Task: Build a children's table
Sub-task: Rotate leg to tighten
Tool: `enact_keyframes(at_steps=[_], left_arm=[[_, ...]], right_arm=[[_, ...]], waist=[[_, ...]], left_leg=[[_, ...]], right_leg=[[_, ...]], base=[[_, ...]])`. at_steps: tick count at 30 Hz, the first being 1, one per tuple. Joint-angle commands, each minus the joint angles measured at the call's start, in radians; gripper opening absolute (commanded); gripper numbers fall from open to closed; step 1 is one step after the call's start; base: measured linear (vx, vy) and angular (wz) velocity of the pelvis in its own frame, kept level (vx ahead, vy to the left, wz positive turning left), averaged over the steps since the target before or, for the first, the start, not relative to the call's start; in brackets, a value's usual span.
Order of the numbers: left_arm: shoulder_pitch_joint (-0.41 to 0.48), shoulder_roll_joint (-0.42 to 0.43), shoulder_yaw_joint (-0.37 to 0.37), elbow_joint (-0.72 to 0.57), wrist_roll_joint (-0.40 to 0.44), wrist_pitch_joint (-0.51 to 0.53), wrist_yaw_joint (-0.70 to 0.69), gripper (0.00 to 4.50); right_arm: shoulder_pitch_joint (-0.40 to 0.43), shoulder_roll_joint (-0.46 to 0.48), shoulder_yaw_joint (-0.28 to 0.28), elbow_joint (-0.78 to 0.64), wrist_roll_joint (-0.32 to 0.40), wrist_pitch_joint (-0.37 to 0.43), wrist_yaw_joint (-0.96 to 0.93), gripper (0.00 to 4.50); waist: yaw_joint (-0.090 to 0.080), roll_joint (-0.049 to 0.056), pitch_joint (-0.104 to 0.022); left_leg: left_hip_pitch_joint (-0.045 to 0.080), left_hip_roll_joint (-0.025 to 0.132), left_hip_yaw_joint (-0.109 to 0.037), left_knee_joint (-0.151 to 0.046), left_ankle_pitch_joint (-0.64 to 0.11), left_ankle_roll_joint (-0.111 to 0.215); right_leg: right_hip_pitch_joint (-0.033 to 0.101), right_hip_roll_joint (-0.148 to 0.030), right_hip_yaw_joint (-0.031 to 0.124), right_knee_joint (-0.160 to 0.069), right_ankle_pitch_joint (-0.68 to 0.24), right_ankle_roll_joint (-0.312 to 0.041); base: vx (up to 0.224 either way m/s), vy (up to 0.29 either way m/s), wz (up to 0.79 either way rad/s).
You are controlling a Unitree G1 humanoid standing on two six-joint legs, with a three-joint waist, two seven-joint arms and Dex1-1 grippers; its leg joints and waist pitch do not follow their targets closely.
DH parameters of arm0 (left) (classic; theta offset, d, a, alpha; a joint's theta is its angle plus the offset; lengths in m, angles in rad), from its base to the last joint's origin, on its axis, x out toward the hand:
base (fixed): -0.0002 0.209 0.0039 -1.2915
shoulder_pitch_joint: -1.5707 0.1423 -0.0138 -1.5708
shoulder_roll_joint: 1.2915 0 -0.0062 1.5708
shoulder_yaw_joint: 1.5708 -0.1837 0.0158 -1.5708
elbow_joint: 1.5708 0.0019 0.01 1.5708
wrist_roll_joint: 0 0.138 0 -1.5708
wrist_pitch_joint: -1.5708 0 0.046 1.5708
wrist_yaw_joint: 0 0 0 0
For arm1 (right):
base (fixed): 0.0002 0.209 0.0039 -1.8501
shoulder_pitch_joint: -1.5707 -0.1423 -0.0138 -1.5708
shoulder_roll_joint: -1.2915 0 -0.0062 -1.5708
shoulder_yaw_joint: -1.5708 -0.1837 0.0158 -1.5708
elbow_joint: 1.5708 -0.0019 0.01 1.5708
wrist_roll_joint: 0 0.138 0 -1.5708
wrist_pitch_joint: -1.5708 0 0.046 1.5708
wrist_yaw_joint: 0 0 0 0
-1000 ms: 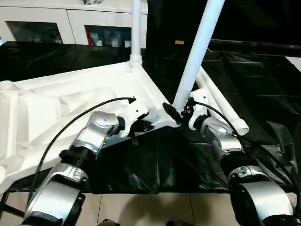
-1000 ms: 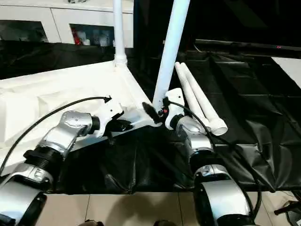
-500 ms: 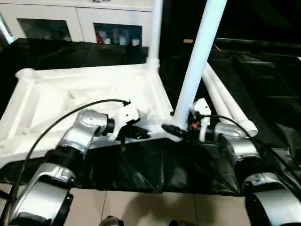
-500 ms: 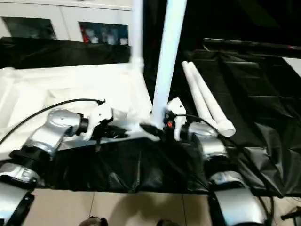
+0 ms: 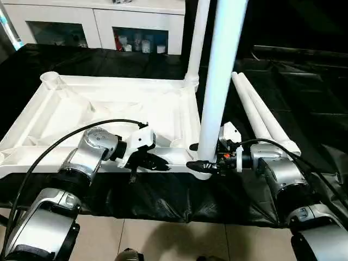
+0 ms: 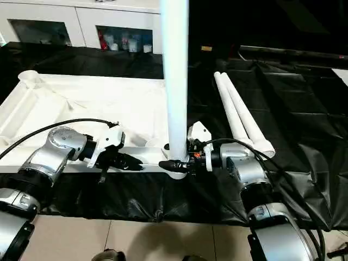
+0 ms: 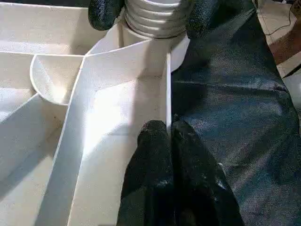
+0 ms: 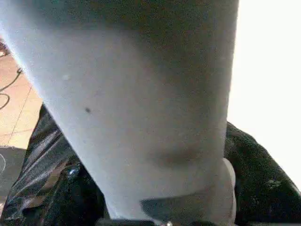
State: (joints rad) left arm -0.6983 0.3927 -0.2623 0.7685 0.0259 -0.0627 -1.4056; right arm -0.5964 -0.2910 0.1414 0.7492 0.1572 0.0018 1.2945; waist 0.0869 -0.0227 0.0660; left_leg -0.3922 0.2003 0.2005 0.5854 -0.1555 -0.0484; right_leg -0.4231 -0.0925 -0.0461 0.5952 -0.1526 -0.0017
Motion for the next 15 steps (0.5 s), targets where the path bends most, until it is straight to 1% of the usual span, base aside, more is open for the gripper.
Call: enact_keyframes(at_steps=[1, 3, 6, 7, 8, 9, 10, 11, 12, 13, 15], left_arm=[[-0.036, -0.020, 0.010, -0.018, -0.029, -0.028, 0.001, 0.00], [-0.035, -0.024, 0.020, -0.016, -0.035, -0.025, 0.011, 0.00], [-0.033, -0.030, 0.037, -0.013, -0.046, -0.023, 0.035, 0.00], [-0.032, -0.030, 0.041, -0.014, -0.047, -0.022, 0.040, 0.00], [-0.031, -0.029, 0.046, -0.018, -0.050, -0.019, 0.045, 0.00], [-0.031, -0.027, 0.047, -0.019, -0.052, -0.018, 0.043, 0.00], [-0.031, -0.027, 0.050, -0.017, -0.053, -0.017, 0.049, 0.00], [-0.032, -0.028, 0.053, -0.016, -0.053, -0.017, 0.054, 0.00], [-0.032, -0.027, 0.054, -0.015, -0.053, -0.017, 0.054, 0.00], [-0.033, -0.027, 0.056, -0.012, -0.053, -0.017, 0.059, 0.00], [-0.035, -0.029, 0.062, -0.008, -0.056, -0.013, 0.068, 0.00]], right_arm=[[0.023, 0.014, 0.014, -0.004, 0.001, 0.018, 0.008, 2.80], [0.037, 0.020, 0.000, 0.004, 0.010, 0.014, -0.009, 2.80], [0.066, 0.035, -0.029, 0.018, 0.025, 0.005, -0.055, 2.80], [0.074, 0.038, -0.032, 0.019, 0.026, -0.001, -0.063, 2.80], [0.092, 0.044, -0.036, 0.019, 0.028, -0.014, -0.080, 2.80], [0.099, 0.047, -0.037, 0.016, 0.027, -0.018, -0.087, 2.80], [0.106, 0.053, -0.042, 0.019, 0.028, -0.028, -0.101, 2.80], [0.112, 0.057, -0.047, 0.021, 0.029, -0.036, -0.111, 2.80], [0.114, 0.059, -0.049, 0.023, 0.029, -0.040, -0.116, 2.80], [0.119, 0.065, -0.057, 0.029, 0.029, -0.055, -0.133, 2.80], [0.125, 0.079, -0.073, 0.047, 0.029, -0.081, -0.168, 2.80]], waist=[[-0.002, 0.009, -0.081], [0.000, 0.010, -0.081], [0.001, 0.019, -0.078], [0.002, 0.023, -0.078], [0.002, 0.034, -0.078], [0.000, 0.027, -0.076], [0.003, 0.037, -0.078], [-0.001, 0.030, -0.077], [-0.001, 0.030, -0.077], [0.000, 0.044, -0.076], [-0.001, 0.042, -0.076]], left_leg=[[0.031, 0.035, -0.008, -0.070, -0.285, 0.017], [0.032, 0.035, -0.008, -0.070, -0.289, 0.015], [0.034, 0.036, -0.010, -0.073, -0.321, 0.003], [0.035, 0.034, -0.011, -0.075, -0.341, -0.004], [0.037, 0.035, -0.014, -0.077, -0.362, -0.014], [0.036, 0.035, -0.013, -0.078, -0.372, -0.016], [0.036, 0.034, -0.016, -0.078, -0.378, -0.021], [0.037, 0.033, -0.014, -0.078, -0.386, -0.021], [0.037, 0.033, -0.014, -0.078, -0.386, -0.021], [0.038, 0.032, -0.016, -0.078, -0.397, -0.026], [0.037, 0.032, -0.017, -0.079, -0.402, -0.027]], right_leg=[[0.051, -0.044, 0.029, -0.054, -0.191, -0.269], [0.050, -0.044, 0.028, -0.054, -0.196, -0.270], [0.048, -0.044, 0.028, -0.058, -0.217, -0.267], [0.049, -0.044, 0.028, -0.059, -0.238, -0.264], [0.049, -0.046, 0.027, -0.061, -0.249, -0.263], [0.048, -0.044, 0.027, -0.064, -0.256, -0.260], [0.050, -0.046, 0.027, -0.062, -0.263, -0.259], [0.049, -0.044, 0.026, -0.065, -0.269, -0.258], [0.049, -0.044, 0.026, -0.065, -0.269, -0.258], [0.049, -0.044, 0.026, -0.065, -0.266, -0.260], [0.051, -0.044, 0.025, -0.065, -0.266, -0.262]], base=[[0.000, 0.000, 0.00], [0.000, 0.000, 0.00], [0.000, 0.000, 0.00], [0.000, 0.000, 0.00], [0.000, 0.000, 0.00], [0.000, 0.000, 0.00], [0.000, 0.000, 0.00], [0.000, 0.000, 0.00], [0.000, 0.000, 0.00], [0.000, 0.000, 0.00], [0.000, 0.000, 0.00]])
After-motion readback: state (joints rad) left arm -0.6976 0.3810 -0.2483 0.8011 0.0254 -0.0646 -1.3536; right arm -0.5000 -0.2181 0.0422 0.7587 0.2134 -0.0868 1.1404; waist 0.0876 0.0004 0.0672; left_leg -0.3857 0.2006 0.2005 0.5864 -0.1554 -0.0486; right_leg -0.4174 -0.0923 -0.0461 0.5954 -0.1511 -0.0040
